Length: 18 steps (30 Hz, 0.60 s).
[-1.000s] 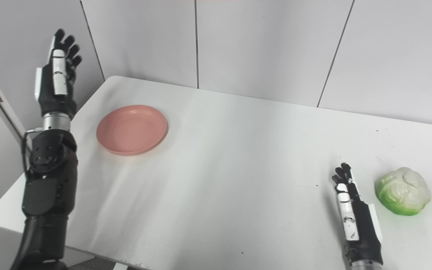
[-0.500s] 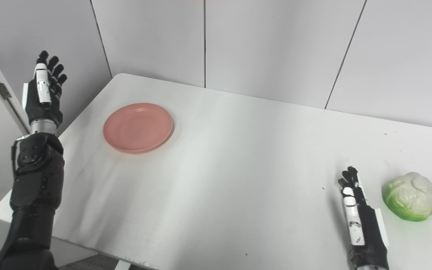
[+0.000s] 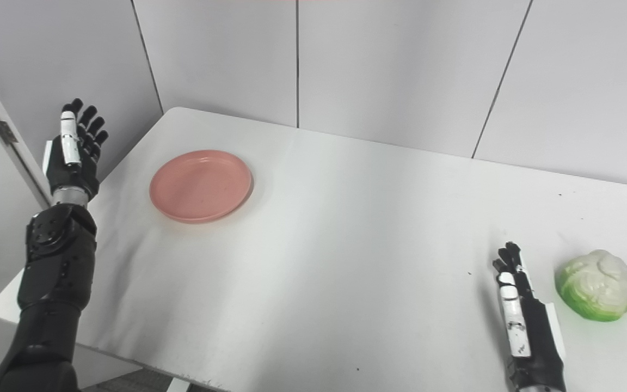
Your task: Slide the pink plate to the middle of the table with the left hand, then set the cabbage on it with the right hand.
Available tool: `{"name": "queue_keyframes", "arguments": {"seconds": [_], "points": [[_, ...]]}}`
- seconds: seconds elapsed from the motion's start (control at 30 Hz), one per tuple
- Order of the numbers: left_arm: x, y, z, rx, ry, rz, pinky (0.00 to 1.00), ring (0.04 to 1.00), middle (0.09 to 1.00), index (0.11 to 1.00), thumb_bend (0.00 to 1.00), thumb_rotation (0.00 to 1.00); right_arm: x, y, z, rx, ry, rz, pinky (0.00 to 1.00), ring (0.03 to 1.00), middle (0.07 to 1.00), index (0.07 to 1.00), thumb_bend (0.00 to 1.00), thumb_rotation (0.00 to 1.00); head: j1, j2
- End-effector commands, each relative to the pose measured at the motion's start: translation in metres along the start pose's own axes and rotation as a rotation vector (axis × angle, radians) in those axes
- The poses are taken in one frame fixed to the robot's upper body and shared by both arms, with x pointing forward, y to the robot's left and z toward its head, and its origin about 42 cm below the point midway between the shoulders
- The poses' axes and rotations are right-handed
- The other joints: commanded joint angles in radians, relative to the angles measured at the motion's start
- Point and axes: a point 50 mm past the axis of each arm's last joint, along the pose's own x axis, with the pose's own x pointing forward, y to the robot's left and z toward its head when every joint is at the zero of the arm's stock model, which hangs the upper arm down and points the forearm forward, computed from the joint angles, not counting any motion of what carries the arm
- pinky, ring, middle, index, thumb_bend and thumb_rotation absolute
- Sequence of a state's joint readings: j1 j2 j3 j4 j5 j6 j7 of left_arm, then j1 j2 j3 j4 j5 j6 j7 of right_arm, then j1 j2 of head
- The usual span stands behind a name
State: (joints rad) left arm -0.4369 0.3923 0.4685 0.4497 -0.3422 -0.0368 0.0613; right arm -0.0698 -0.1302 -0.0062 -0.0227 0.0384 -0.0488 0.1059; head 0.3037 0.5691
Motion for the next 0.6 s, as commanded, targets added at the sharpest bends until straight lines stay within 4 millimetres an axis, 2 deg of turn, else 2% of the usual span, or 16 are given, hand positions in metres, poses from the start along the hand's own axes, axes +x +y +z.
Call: {"name": "queue_keyframes", "arguments": {"seconds": [0.0,0.33,0.57], "points": [[0.013,-0.009,0.021,0.005,-0.056,-0.017,0.93,0.928,0.931,0.923,0.43,1.00,-0.003,-0.005,0.004,-0.013,-0.015,-0.006,0.98,0.954,0.964,0.977,0.12,1.00,0.001,0.001],[0.011,-0.023,0.006,-0.002,0.009,-0.014,0.88,0.898,0.903,0.899,0.43,1.00,-0.002,-0.005,0.003,0.005,-0.016,-0.001,1.00,0.964,0.965,0.977,0.13,1.00,-0.001,0.008],[0.009,-0.033,-0.010,-0.027,0.054,-0.028,0.89,0.910,0.909,0.897,0.42,1.00,-0.001,-0.004,0.003,0.009,-0.016,0.000,0.98,0.960,0.965,0.977,0.13,1.00,0.000,0.011]]}}
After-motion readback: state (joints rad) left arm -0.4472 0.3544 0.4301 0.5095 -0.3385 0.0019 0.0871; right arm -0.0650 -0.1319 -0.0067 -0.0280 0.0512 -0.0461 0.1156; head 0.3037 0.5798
